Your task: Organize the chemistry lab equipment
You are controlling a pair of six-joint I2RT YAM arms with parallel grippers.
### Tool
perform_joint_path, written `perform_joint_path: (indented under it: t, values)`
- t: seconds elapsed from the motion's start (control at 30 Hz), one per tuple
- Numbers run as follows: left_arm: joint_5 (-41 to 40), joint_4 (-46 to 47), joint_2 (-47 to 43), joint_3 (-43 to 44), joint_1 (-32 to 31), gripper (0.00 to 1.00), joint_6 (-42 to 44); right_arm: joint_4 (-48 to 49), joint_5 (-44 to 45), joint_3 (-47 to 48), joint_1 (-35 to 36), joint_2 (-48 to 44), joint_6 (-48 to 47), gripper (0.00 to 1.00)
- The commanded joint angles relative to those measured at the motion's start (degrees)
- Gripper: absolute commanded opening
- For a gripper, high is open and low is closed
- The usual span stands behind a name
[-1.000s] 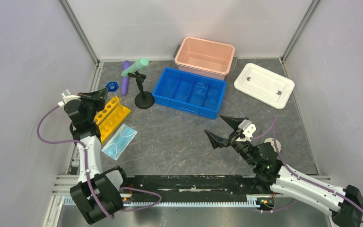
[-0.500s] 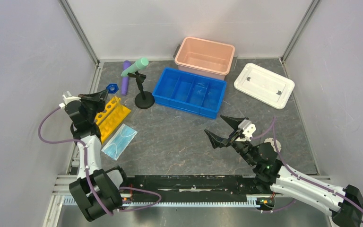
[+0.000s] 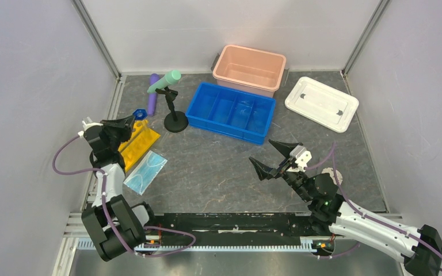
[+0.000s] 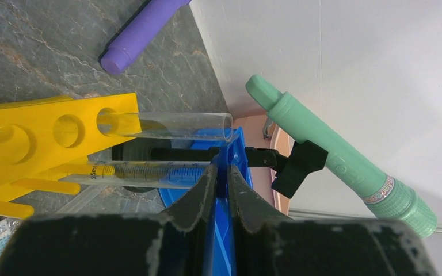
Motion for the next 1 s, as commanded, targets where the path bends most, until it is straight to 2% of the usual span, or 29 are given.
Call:
perform_joint_path:
  t: [0.0, 0.17, 0.27, 0.37, 0.5, 0.63, 0.77, 0.97]
  values:
    - [0.3, 2.8, 0.2, -0.1, 0.4, 0.21, 1.4, -0.3, 1.1, 1.5, 0.1, 0.0, -0.1, 0.99]
    - [-0.2, 0.5, -0.8, 0.6, 0.5, 0.46, 1.7, -1.8, 1.1, 2.4, 0.1, 0.2, 1.6, 0.99]
    - [-0.2, -1.7, -2.1, 1.8, 0.5, 0.54, 1.8, -3.4, 1.7, 3.4, 0.1, 0.6, 3.3, 0.99]
    - [-0.5, -6.4, -3.7, 4.4, 0.5, 0.58, 2.0, -5.7, 2.3, 4.5, 0.1, 1.0, 5.8, 0.99]
    - [-2.8, -22.7, -4.5, 12.4, 0.4, 0.62, 6.6, -12.3, 3.4, 6.3, 0.1, 1.8, 10.3, 0.99]
    - [-6.0, -34.4, -5.3, 19.6, 0.0, 0.67, 11.9, -20.4, 8.3, 8.0, 0.1, 1.7, 14.5, 0.99]
    - [-10.4, -39.8, -6.7, 24.1, -1.8, 0.71, 14.3, -29.7, 16.2, 10.6, 0.1, 1.0, 19.2, 0.99]
    - [-13.3, -46.9, -6.0, 33.4, -7.3, 0.77, 23.8, -41.3, 24.7, 14.9, 0.1, 2.3, 24.9, 0.99]
